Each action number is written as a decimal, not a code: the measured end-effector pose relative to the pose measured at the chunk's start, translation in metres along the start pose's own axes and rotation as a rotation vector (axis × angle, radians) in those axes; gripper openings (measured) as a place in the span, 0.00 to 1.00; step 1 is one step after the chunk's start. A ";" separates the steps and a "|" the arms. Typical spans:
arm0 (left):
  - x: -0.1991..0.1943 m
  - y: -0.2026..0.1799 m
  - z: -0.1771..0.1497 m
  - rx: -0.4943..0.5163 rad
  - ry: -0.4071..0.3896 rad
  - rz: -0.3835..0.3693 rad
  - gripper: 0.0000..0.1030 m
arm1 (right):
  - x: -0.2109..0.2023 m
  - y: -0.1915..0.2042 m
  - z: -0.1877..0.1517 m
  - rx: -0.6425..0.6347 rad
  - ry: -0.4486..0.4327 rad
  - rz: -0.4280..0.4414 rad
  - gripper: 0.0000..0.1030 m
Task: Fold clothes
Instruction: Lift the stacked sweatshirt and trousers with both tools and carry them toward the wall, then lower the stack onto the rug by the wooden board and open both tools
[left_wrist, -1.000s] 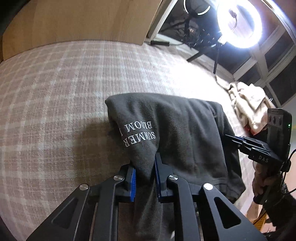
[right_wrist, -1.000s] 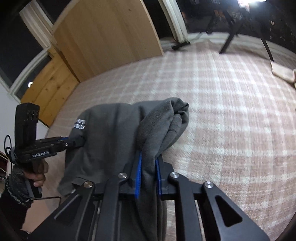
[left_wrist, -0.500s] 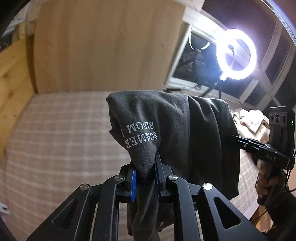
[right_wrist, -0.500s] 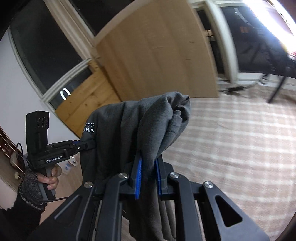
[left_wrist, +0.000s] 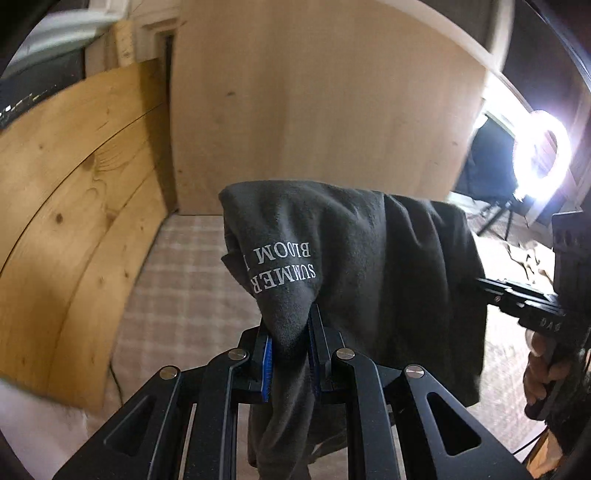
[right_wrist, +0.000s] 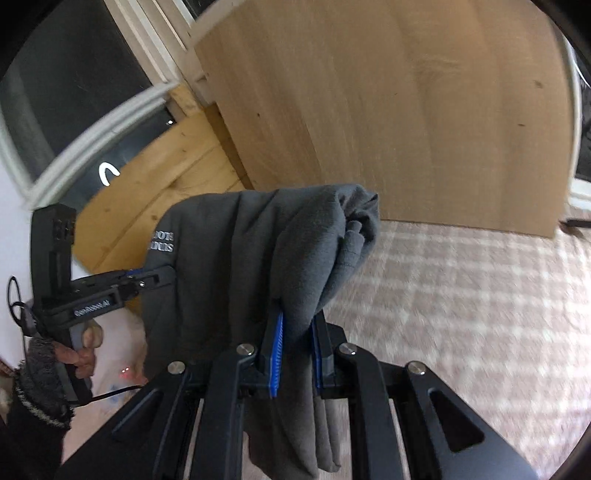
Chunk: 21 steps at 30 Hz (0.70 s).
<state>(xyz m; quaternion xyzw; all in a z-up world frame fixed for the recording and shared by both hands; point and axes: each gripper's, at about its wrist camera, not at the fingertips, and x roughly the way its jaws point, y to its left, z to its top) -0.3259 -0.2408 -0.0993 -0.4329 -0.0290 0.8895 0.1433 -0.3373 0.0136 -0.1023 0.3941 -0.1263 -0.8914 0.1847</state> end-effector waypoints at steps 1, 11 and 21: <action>0.010 0.010 0.004 -0.007 0.002 0.003 0.13 | 0.012 0.000 0.003 -0.006 0.014 -0.022 0.12; 0.106 0.066 0.022 -0.047 0.093 -0.044 0.13 | 0.099 -0.024 0.020 0.029 0.115 -0.093 0.12; 0.153 0.093 0.018 -0.020 0.151 -0.028 0.13 | 0.137 -0.031 0.012 -0.067 0.194 -0.179 0.13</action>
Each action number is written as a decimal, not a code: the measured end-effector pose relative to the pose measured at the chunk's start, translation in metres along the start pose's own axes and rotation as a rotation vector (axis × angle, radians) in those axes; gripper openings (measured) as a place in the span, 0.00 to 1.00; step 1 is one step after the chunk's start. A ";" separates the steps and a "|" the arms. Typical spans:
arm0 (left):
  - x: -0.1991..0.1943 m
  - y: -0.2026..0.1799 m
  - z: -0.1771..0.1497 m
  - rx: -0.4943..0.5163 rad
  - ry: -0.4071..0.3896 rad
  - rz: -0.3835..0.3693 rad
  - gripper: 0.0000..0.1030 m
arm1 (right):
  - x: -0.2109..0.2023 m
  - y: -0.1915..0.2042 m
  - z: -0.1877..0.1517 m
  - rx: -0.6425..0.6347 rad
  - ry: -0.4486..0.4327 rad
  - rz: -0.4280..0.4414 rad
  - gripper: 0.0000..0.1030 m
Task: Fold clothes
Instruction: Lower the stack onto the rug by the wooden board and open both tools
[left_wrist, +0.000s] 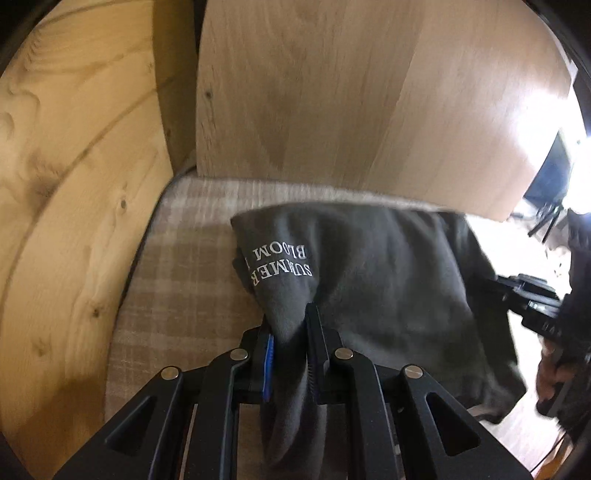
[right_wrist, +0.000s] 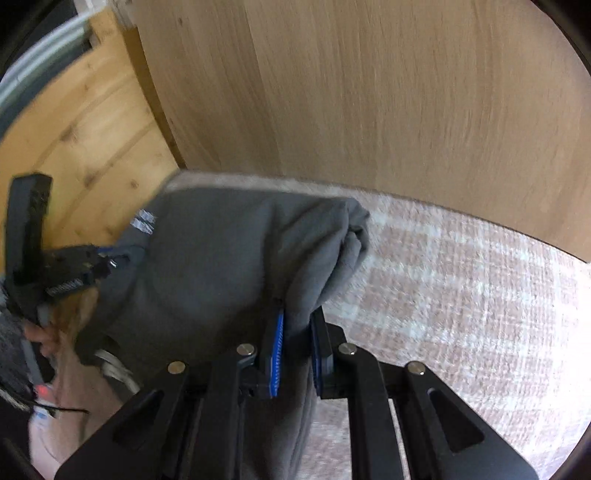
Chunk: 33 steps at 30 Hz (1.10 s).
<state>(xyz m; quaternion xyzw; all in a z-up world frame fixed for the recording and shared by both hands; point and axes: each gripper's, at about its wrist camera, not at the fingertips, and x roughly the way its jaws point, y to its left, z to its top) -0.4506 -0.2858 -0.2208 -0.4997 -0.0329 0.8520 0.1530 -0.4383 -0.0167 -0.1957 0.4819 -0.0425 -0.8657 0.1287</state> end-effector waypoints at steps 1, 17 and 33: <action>0.002 0.001 -0.001 0.004 0.005 -0.001 0.14 | 0.002 0.001 -0.001 -0.020 0.004 -0.010 0.15; -0.052 -0.042 -0.015 0.138 -0.040 0.141 0.33 | -0.054 0.033 -0.039 -0.110 -0.041 0.030 0.19; -0.031 -0.036 -0.057 0.186 0.070 0.100 0.35 | -0.058 0.018 -0.061 -0.096 -0.004 0.087 0.19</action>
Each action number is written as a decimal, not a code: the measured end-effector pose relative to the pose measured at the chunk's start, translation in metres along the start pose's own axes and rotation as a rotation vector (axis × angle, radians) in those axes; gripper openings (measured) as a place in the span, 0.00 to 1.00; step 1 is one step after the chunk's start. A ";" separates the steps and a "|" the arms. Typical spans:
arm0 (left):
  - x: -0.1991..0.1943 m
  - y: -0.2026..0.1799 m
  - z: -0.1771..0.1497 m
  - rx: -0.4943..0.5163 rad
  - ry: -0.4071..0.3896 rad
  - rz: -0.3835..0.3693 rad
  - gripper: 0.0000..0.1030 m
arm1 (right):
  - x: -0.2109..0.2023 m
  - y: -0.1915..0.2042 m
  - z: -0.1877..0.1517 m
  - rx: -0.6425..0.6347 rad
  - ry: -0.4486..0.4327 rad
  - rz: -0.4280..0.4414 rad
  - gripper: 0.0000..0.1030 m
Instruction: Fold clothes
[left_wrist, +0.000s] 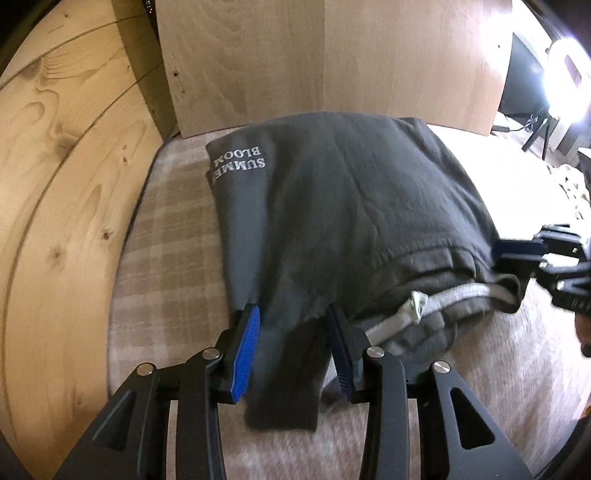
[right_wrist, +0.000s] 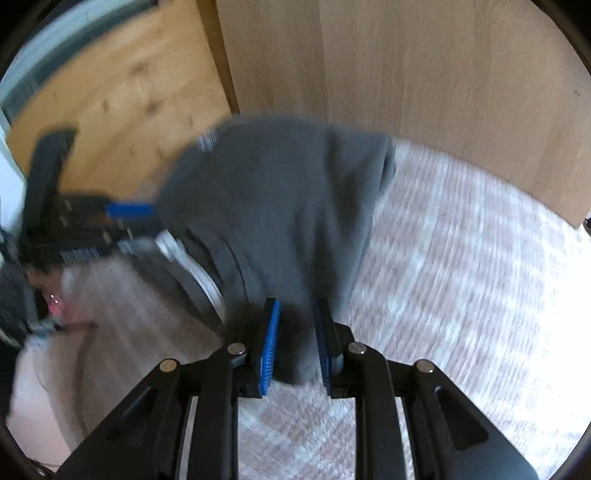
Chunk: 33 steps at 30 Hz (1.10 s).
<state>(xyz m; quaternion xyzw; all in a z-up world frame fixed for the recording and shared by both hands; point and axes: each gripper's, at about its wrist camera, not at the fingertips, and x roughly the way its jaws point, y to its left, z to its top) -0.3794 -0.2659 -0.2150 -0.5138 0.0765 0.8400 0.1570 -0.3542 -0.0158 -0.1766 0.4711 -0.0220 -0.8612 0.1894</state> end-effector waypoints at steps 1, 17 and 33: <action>-0.004 -0.002 0.002 -0.002 -0.008 0.003 0.34 | -0.002 -0.003 0.011 0.011 -0.034 -0.010 0.19; 0.004 -0.001 0.025 -0.068 -0.035 0.018 0.35 | 0.033 -0.008 0.059 0.017 -0.019 -0.052 0.32; -0.055 -0.049 -0.031 -0.121 -0.053 0.100 0.71 | -0.076 0.021 -0.059 0.081 -0.003 -0.101 0.41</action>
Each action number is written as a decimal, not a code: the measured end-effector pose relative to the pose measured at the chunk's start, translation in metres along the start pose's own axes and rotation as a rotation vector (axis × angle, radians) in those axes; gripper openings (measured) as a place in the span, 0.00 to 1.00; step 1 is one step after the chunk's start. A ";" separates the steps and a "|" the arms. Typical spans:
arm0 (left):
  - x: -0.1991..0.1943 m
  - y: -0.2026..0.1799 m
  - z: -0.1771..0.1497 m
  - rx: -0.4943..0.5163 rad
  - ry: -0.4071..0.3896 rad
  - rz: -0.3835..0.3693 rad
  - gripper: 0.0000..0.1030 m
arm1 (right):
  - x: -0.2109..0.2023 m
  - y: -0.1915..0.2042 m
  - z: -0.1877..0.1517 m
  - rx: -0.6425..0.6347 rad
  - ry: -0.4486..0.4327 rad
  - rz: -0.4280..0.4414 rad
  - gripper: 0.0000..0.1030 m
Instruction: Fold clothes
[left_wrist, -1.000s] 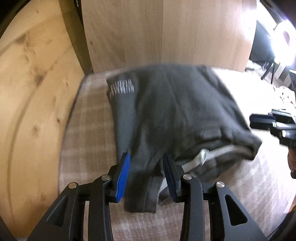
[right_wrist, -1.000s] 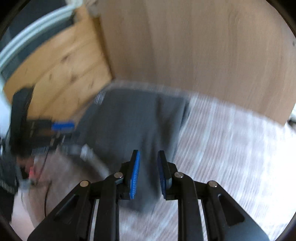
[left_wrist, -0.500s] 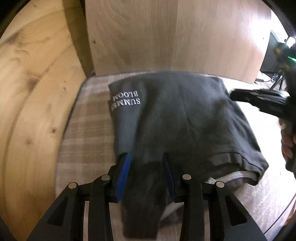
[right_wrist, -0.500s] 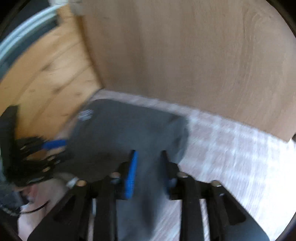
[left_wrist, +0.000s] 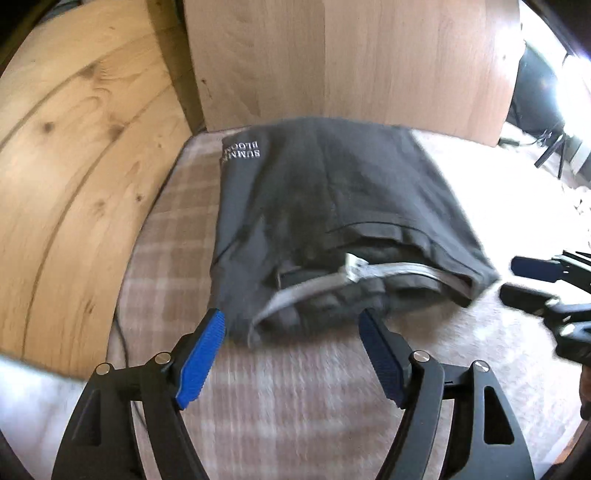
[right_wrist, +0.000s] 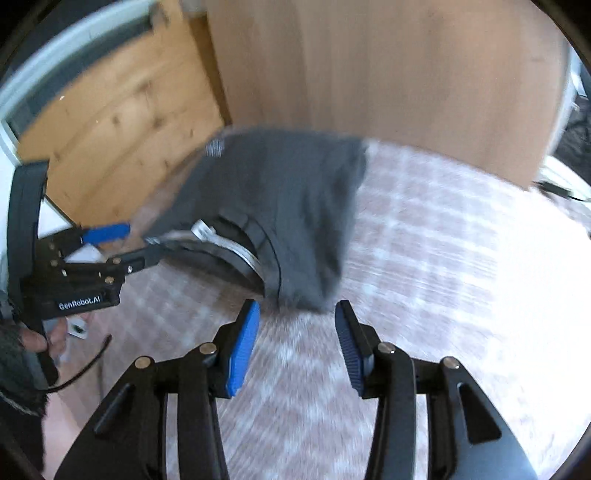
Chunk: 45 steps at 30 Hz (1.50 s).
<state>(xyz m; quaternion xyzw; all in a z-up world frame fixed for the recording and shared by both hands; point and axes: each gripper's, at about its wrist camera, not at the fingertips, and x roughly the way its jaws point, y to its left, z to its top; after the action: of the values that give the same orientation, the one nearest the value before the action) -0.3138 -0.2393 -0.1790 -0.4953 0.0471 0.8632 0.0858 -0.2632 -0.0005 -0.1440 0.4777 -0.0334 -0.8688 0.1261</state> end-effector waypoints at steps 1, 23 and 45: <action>-0.013 -0.002 -0.002 -0.007 -0.027 -0.007 0.71 | -0.011 0.001 -0.002 0.009 -0.020 -0.008 0.41; -0.188 -0.075 -0.055 -0.065 -0.274 0.037 0.76 | -0.164 -0.001 -0.067 -0.007 -0.195 -0.053 0.52; -0.252 -0.205 -0.116 -0.224 -0.290 0.136 0.76 | -0.231 -0.088 -0.124 -0.157 -0.208 0.058 0.52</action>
<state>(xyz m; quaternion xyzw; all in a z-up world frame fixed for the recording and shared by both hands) -0.0508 -0.0835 -0.0194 -0.3679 -0.0287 0.9292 -0.0226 -0.0576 0.1503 -0.0369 0.3723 0.0081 -0.9096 0.1844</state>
